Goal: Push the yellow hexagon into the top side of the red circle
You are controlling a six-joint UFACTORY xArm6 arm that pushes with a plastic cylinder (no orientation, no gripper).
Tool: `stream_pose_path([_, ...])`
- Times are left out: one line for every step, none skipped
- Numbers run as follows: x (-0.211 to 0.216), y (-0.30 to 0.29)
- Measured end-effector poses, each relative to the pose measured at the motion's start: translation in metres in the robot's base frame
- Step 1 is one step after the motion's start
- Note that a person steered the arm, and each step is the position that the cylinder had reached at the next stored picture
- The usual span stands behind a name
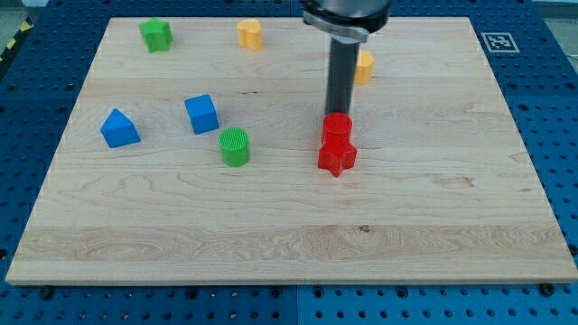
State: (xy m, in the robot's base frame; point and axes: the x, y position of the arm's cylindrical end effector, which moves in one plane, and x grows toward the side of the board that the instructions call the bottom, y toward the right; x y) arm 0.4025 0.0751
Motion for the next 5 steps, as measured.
stream_pose_path([-0.001,0.043])
stream_pose_path([-0.001,0.051])
stream_pose_path([-0.002,0.051])
stream_pose_path([-0.008,0.064])
stream_pose_path([-0.014,0.074])
